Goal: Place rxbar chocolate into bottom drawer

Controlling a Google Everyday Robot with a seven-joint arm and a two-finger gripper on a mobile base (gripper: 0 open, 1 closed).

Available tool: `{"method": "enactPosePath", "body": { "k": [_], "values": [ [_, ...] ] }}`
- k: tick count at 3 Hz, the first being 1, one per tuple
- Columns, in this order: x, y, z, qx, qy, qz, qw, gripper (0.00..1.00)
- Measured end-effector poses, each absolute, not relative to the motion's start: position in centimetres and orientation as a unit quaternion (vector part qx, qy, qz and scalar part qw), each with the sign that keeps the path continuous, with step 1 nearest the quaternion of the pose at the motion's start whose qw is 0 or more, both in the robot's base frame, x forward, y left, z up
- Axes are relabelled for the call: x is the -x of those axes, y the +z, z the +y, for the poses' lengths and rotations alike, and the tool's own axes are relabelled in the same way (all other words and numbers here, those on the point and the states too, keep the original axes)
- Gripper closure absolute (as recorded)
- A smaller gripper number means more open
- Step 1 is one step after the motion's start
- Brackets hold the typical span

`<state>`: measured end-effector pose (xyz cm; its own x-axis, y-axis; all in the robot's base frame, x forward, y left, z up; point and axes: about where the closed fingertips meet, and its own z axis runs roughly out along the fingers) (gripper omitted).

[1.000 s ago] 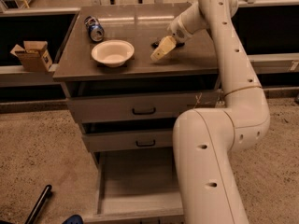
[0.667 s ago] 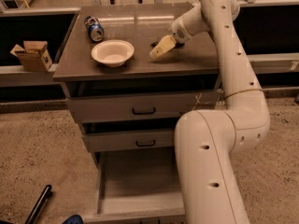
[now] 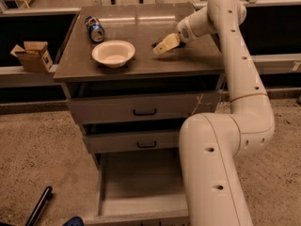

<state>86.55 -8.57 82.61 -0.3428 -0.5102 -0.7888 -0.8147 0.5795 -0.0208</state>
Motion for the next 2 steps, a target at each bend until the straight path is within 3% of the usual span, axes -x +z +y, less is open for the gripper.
{"method": "enactPosePath", "body": {
  "k": [2],
  "values": [
    [-86.44, 82.38, -10.25, 0.413, 0.171, 0.808, 0.384, 0.0]
  ]
}}
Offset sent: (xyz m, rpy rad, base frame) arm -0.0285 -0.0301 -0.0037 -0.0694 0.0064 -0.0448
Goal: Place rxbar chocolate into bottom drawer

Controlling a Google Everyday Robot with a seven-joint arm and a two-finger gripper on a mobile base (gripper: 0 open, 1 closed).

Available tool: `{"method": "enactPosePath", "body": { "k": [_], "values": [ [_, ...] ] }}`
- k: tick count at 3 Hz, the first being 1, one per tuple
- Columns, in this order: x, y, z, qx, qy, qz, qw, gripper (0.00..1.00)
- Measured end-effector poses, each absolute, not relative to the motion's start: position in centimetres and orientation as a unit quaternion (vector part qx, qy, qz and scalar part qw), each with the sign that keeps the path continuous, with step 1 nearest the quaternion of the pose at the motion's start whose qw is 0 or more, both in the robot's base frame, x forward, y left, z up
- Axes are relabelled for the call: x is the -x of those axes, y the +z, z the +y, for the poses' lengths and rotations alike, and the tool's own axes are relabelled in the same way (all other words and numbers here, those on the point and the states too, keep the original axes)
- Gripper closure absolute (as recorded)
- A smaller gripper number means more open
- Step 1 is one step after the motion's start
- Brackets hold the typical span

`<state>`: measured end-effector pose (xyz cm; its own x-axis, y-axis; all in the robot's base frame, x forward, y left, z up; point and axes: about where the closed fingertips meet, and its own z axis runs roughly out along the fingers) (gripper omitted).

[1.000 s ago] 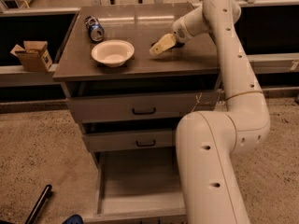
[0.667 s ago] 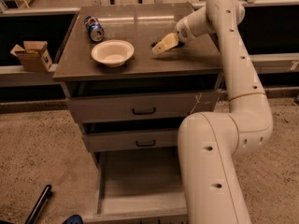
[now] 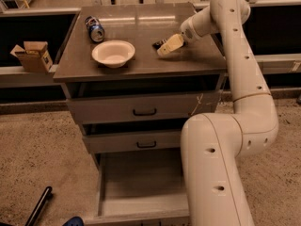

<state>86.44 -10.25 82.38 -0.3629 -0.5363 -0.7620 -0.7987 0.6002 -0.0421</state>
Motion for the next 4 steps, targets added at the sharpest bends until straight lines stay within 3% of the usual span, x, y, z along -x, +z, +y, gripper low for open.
{"method": "enactPosePath", "body": {
  "k": [1, 4],
  "values": [
    [-86.0, 81.6, -9.7, 0.416, 0.199, 0.798, 0.387, 0.16],
    [-85.5, 82.0, -9.0, 0.42, 0.224, 0.789, 0.388, 0.86]
  ]
}}
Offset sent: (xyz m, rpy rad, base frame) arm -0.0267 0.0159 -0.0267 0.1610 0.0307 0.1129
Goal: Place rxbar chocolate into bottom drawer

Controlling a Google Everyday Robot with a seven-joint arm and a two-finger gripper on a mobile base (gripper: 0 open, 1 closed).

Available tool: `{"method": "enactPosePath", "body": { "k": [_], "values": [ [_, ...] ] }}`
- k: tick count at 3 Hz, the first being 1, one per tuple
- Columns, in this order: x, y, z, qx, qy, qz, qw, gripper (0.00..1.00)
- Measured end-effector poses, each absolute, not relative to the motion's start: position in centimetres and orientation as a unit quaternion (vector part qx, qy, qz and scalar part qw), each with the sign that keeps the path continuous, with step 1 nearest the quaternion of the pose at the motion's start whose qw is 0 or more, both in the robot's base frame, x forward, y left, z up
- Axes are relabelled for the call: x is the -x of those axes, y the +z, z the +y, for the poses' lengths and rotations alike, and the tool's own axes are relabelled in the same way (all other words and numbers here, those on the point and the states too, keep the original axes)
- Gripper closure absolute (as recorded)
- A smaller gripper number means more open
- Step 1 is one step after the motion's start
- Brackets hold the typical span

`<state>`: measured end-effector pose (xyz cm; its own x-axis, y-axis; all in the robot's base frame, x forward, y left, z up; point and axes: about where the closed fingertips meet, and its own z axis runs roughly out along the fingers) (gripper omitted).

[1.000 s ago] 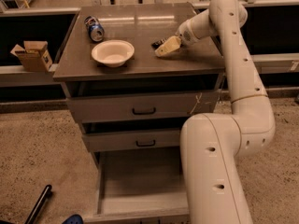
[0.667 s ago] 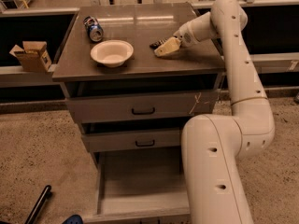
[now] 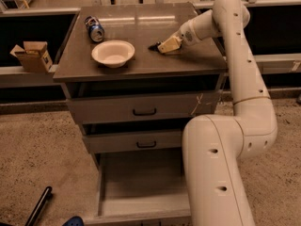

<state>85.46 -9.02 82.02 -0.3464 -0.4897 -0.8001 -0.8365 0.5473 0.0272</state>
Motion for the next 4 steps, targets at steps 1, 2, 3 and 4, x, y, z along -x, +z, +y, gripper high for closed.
{"method": "enactPosePath", "body": {
  "k": [1, 2, 3, 4],
  "values": [
    [-85.3, 83.3, -8.2, 0.436, 0.226, 0.769, 0.408, 1.0],
    [-85.0, 84.5, -7.2, 0.476, 0.196, 0.755, 0.405, 1.0],
    [-84.2, 84.4, -6.7, 0.531, 0.133, 0.755, 0.362, 1.0],
    [-84.3, 84.4, -6.6, 0.531, 0.134, 0.754, 0.362, 1.0]
  ]
}}
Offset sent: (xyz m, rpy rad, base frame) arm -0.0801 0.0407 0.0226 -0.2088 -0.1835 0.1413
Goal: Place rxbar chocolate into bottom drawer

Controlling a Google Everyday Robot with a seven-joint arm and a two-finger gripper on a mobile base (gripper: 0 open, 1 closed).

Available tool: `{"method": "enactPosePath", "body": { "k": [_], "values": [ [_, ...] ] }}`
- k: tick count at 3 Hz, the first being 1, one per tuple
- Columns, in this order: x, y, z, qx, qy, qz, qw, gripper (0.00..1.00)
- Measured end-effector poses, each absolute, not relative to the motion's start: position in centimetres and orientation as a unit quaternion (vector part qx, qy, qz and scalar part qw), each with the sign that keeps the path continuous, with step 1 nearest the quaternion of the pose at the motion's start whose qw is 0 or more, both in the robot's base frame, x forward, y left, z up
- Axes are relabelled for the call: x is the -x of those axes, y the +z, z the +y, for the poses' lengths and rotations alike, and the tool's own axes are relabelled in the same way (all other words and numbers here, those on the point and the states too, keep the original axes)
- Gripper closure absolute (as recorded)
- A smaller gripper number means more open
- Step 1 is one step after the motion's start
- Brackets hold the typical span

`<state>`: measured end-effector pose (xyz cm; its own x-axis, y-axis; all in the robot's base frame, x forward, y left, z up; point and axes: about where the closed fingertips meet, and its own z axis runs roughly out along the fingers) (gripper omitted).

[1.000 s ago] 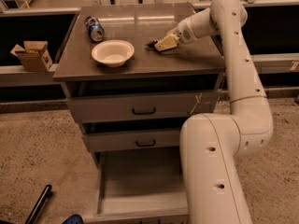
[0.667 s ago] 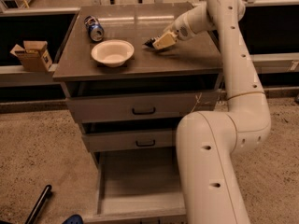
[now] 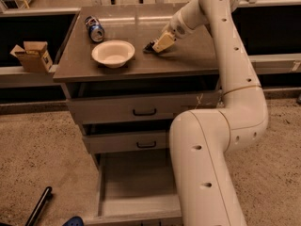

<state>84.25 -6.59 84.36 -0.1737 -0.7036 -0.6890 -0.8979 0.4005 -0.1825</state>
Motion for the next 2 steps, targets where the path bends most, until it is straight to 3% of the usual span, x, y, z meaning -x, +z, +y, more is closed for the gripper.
{"method": "enactPosePath", "body": {
  "k": [2],
  "values": [
    [-84.3, 85.06, -7.12, 0.525, 0.179, 0.714, 0.427, 1.0]
  ]
}}
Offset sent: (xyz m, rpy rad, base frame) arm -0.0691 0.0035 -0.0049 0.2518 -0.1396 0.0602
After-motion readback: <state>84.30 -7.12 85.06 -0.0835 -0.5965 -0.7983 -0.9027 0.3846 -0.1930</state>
